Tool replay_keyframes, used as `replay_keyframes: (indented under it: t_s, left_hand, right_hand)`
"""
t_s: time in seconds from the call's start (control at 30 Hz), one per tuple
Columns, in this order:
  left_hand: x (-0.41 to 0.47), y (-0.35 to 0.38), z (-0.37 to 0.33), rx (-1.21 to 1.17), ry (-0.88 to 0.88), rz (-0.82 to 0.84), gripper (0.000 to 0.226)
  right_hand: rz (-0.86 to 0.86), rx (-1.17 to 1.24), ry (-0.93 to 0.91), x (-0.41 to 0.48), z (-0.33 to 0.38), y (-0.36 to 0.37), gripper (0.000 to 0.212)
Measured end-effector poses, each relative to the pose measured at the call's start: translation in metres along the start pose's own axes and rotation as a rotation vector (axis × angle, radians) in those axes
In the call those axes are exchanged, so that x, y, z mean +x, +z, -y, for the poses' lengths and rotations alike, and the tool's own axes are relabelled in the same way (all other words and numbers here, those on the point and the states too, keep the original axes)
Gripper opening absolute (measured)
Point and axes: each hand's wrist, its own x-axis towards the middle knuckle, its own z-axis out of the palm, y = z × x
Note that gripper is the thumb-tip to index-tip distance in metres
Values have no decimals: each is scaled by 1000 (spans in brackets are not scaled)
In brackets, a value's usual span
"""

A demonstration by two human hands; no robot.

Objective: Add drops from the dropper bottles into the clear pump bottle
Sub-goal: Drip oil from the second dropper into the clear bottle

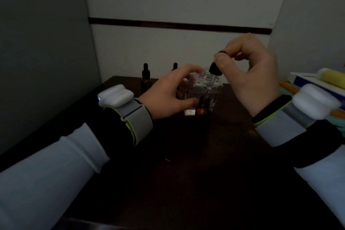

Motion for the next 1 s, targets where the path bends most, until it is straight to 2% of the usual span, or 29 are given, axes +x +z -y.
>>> replay_keyframes:
  t_s: [0.8,0.9,1.0]
  left_hand:
    - [0,0,-1,0,-2,-9,60]
    - [0,0,-1,-1,-2,-6,59]
    - [-1,-1,-1,-14,-3,-4,58]
  right_hand:
    - [104,-16,-22,-3,0,1,13]
    - [71,-20,-20,-1,0,0,12]
    - [-72,12,-28,3,3,-4,8]
